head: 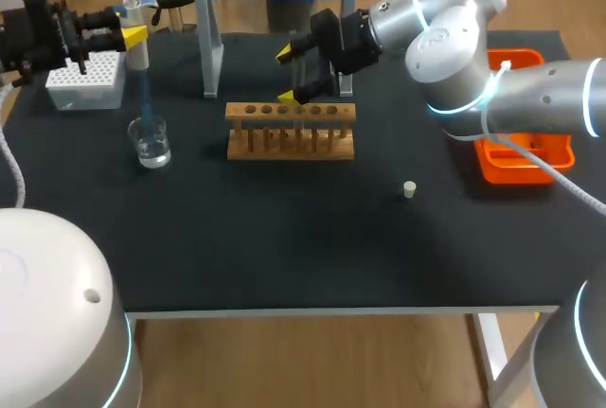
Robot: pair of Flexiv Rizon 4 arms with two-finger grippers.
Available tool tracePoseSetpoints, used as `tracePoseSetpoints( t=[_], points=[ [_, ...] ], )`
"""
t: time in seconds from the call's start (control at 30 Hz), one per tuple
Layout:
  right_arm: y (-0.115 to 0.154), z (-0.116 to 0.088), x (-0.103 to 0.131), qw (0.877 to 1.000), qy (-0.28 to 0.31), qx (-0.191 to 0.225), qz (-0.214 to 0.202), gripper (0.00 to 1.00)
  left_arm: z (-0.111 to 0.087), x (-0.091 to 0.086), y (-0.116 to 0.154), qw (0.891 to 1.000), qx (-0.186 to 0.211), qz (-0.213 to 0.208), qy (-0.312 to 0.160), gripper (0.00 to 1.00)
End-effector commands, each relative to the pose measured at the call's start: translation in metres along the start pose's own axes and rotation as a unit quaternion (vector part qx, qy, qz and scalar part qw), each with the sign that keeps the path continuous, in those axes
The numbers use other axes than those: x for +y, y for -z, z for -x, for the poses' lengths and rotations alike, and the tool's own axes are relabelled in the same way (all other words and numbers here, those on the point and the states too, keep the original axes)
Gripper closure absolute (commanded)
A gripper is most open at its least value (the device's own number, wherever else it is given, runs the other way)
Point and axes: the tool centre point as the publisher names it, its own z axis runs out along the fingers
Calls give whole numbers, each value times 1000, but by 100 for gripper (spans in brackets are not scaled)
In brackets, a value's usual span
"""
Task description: Invert the test tube, pick up the pipette, mount the tip to pipette, aspirate from beaker and dispense into the tube, eject the tip, return the pipette, and cap with the stopper.
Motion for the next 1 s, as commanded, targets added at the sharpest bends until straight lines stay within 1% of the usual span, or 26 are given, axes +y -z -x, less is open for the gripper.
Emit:
tracePoseSetpoints(
  t=[0.03,0.07,0.13,0.17,0.2,0.23,0.27,0.3,0.37,0.43,0.5,0.67,0.73,0.8,0.87,1.0],
  points=[
    [1,1,0,1000,0,2,-1,0,-2,-21,-8,1000,14,16,5,100],
    [1,1,0,1000,0,2,-1,0,-2,-25,-11,1000,14,20,9,100],
    [1,1,0,1000,0,2,-1,0,-3,-33,-17,999,17,42,8,100],
    [1,1,0,1000,0,2,-1,0,-4,-35,-19,999,18,37,17,100],
    [1,1,0,1000,0,2,-1,0,-4,-39,-20,999,18,34,16,100],
    [1,1,0,1000,0,2,-1,0,-5,-43,-22,999,19,42,15,100],
    [1,1,0,1000,0,2,-1,0,-6,-46,-24,999,21,41,20,100],
    [1,1,0,1000,0,2,-1,0,-7,-49,-26,999,20,32,25,100],
    [1,1,0,1000,0,2,-1,0,-8,-55,-30,999,21,39,25,100],
    [1,1,0,1000,0,2,-1,0,-9,-62,-34,999,24,19,33,100],
    [1,1,0,1000,0,2,-1,0,-9,-69,-38,999,19,17,40,100],
    [1,1,0,1000,0,2,-1,0,-10,-89,-53,998,33,1,52,100],
    [1,1,0,1000,0,2,-1,0,-11,-97,-61,997,47,-16,59,100],
    [1,1,0,1000,0,2,-1,0,-13,-105,-70,997,50,-16,59,100],
    [1,1,0,1000,0,2,-1,0,-15,-112,-80,996,66,-26,61,100],
    [1,1,0,1000,0,2,-1,0,-19,-124,-102,994,88,-29,60,100]
  ],
)
